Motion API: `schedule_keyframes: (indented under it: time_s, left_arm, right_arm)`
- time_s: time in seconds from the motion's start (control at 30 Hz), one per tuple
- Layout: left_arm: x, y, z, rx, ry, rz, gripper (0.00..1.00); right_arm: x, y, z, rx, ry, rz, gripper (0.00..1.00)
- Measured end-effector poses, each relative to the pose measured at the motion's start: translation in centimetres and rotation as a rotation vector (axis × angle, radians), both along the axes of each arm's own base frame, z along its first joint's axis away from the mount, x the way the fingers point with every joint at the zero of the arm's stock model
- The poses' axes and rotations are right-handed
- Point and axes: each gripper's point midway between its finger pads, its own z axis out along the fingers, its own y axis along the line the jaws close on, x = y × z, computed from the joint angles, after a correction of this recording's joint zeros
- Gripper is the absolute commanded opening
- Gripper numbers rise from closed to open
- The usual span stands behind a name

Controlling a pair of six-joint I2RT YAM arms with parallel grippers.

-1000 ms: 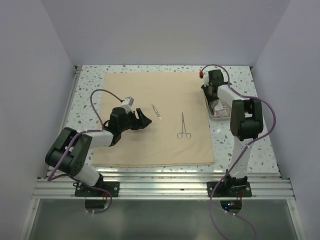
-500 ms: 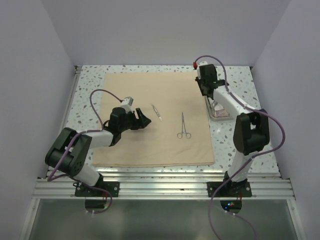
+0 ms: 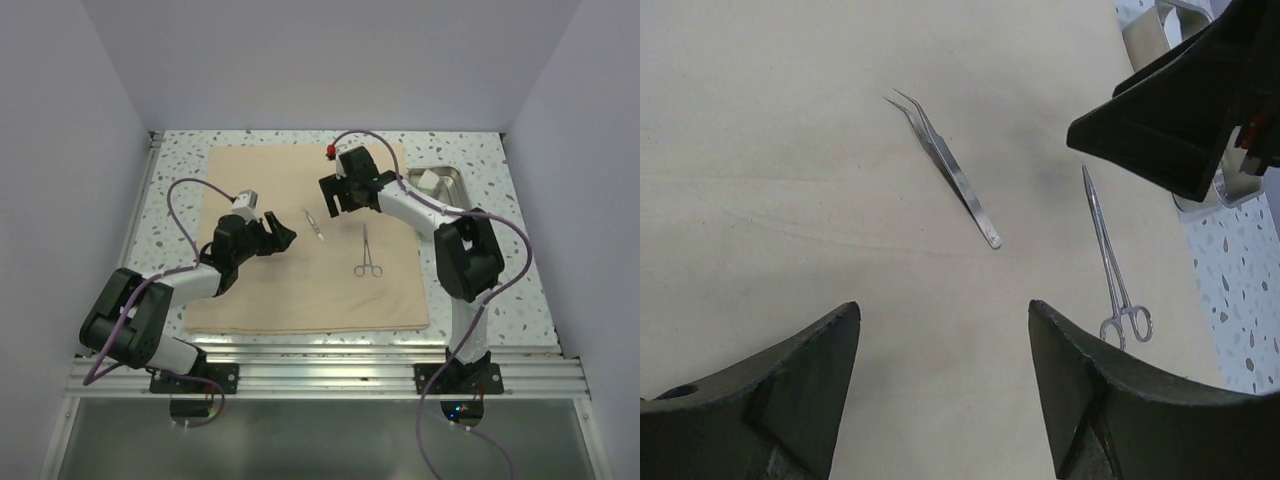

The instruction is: Prepare the surgical pack

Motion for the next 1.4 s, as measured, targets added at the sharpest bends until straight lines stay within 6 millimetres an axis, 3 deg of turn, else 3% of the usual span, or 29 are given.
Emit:
schedule_keyframes:
  time_s: [0.1, 0.2, 0.37, 0.7, 0.83, 1.03, 1.27, 1.4]
  left_arm:
    - [0.1, 0.2, 0.0, 0.001, 0.000, 0.007, 0.72]
    - [0.1, 0.3, 0.0, 0.003, -0.001, 0.012, 0.72]
    - [0.0, 0.5, -0.1, 0.009, 0.003, 0.022, 0.72]
    - [0.1, 0.8, -0.2, 0.016, 0.003, 0.037, 0.72]
    - [0.0, 0.8, -0.2, 0.017, 0.004, 0.037, 0.72]
    - [-0.1, 0.8, -0.5, 0.021, 0.015, 0.037, 0.72]
    - [-0.2, 0.9, -0.6, 0.023, 0.021, 0.036, 0.72]
    - [-0.2, 0.9, -0.7, 0.025, 0.024, 0.036, 0.72]
  right_arm:
    - [-0.1, 1.7, -1.5, 0.015, 0.037, 0.013, 0.60]
    - [0.1, 4.0, -3.3, 0.022, 0.066, 0.034, 0.56]
    - [-1.1, 5.9, -5.7, 0.026, 0.120, 0.063, 0.50]
    - [-0.9, 7.4, -6.7, 0.049, 0.137, 0.065, 0.38]
    - [-0.9, 7.8, -6.8, 0.050, 0.135, 0.066, 0.25]
    - [-0.8, 8.0, -7.0, 0.042, 0.127, 0.054, 0.01]
    - [0.1, 6.2, -6.2, -0.042, 0.067, 0.008, 0.00]
    - [1.3, 3.7, -3.2, -0.104, -0.008, -0.026, 0.00]
